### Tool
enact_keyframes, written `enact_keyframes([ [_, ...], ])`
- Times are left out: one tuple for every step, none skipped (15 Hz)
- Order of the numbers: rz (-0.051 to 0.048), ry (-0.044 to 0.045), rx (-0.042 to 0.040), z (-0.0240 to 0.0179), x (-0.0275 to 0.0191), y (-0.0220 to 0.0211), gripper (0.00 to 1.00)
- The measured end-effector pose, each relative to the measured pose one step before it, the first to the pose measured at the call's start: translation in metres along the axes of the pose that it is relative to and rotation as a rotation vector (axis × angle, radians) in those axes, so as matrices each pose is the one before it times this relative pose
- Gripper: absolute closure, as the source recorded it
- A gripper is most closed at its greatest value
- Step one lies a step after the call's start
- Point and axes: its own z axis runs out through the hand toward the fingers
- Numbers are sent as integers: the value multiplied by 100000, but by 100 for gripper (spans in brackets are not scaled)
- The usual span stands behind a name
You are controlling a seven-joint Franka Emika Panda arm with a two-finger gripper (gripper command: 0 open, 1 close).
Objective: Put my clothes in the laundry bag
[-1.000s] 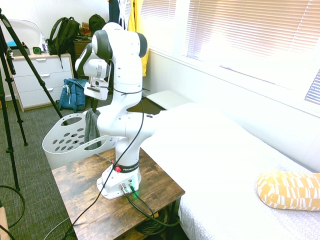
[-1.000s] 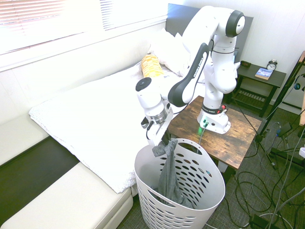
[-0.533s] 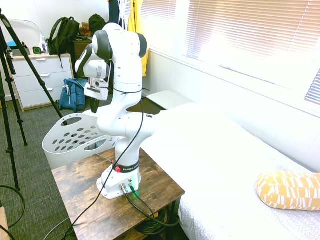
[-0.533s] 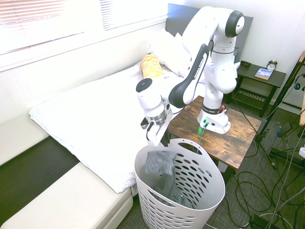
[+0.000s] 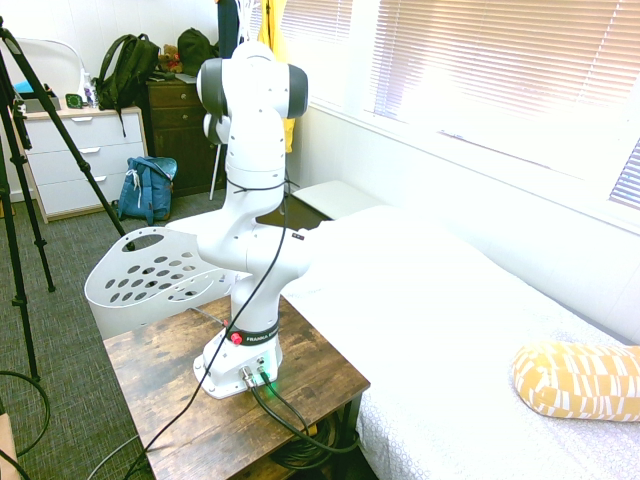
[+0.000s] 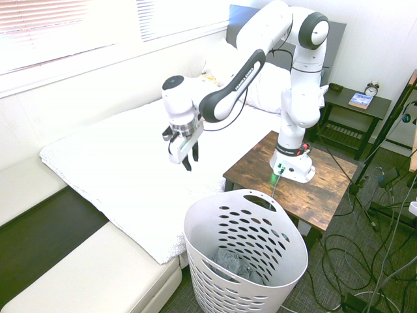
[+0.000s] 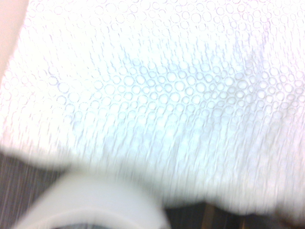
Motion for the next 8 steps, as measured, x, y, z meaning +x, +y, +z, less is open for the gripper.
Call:
enact_keyframes([
  [975, 3446, 2032, -332, 4376, 489, 0],
  [1999, 2652, 1383, -12, 4507, 893, 0],
  [2478, 2121, 671, 343, 4614, 1382, 0],
  [2969, 1822, -210, 595, 4912, 1980, 0],
  [2761, 1481, -716, 649, 4610, 2341, 0],
  [2188, 1660, -1628, 698, 4275, 2681, 0],
  [2119, 1607, -1645, 764, 3872, 2963, 0],
  [2154, 970, -1007, 691, 3301, 2935, 0],
])
